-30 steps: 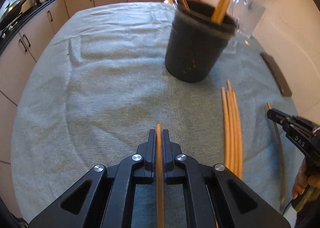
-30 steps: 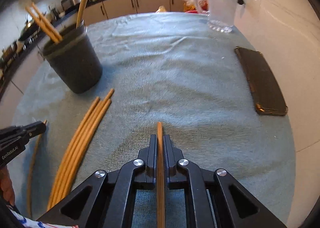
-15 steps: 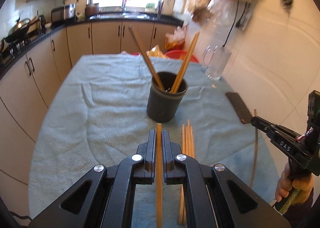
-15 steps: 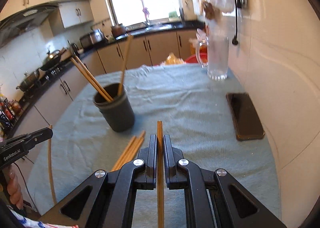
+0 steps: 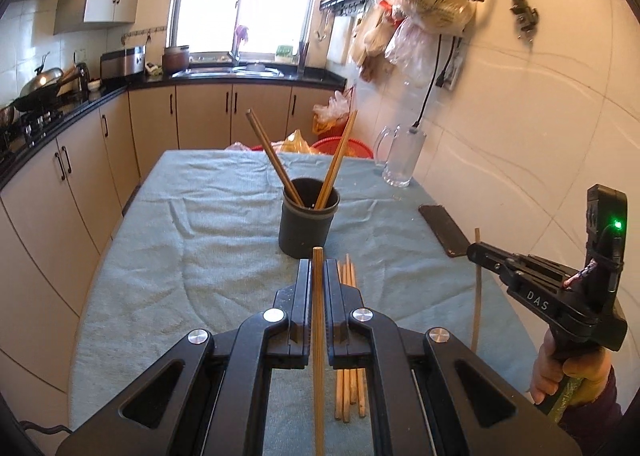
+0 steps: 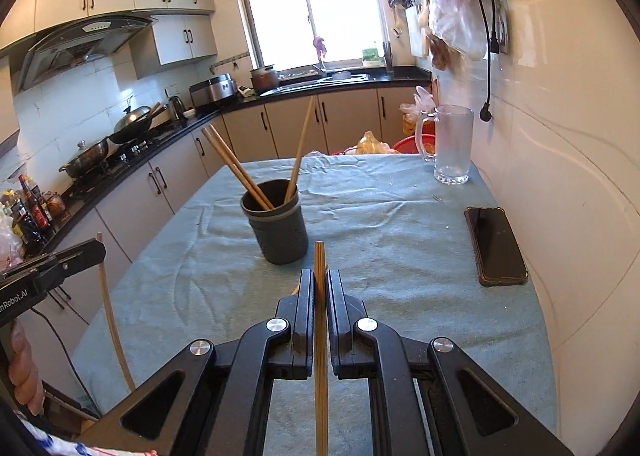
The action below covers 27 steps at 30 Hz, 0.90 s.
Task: Organize utensils
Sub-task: 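Carry both grippers' chopsticks over the black cup and lower them toward it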
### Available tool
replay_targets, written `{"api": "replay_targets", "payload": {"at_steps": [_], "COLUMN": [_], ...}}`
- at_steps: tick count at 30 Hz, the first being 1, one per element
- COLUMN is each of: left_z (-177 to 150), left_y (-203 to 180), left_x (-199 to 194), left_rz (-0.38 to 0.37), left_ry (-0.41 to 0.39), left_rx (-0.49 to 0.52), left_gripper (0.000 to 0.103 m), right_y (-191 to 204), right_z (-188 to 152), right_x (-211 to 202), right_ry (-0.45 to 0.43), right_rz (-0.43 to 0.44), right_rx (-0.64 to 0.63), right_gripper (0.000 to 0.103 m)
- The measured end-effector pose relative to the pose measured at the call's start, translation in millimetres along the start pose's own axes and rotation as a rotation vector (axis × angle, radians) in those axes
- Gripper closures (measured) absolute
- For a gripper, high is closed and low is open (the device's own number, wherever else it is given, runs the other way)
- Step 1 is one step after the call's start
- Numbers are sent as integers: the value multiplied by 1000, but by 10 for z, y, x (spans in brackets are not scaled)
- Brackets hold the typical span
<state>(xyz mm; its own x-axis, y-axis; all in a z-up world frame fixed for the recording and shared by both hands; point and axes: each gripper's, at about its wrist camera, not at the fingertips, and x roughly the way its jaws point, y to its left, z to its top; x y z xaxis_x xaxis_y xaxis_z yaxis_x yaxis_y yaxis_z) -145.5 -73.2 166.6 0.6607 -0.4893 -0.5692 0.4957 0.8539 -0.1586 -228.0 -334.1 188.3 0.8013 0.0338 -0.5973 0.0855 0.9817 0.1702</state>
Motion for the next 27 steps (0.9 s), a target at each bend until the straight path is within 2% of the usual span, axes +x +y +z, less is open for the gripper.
{"api": "replay_targets", "payload": {"at_steps": [10, 19, 27], "left_z": [119, 334, 608], "left_y": [-44, 23, 59], "left_x": [-218, -197, -201], "left_rz": [-22, -22, -32], "left_ry": [-63, -98, -135], "left_rx": [5, -30, -24], "left_gripper": [98, 98, 98], "right_y": [95, 81, 104], "right_z": [92, 216, 475], "right_x": [-164, -97, -13], "right_ry": [-56, -69, -94], "right_rz": [24, 38, 47], "right_rx": [-21, -17, -25], "right_gripper": [97, 97, 97]}}
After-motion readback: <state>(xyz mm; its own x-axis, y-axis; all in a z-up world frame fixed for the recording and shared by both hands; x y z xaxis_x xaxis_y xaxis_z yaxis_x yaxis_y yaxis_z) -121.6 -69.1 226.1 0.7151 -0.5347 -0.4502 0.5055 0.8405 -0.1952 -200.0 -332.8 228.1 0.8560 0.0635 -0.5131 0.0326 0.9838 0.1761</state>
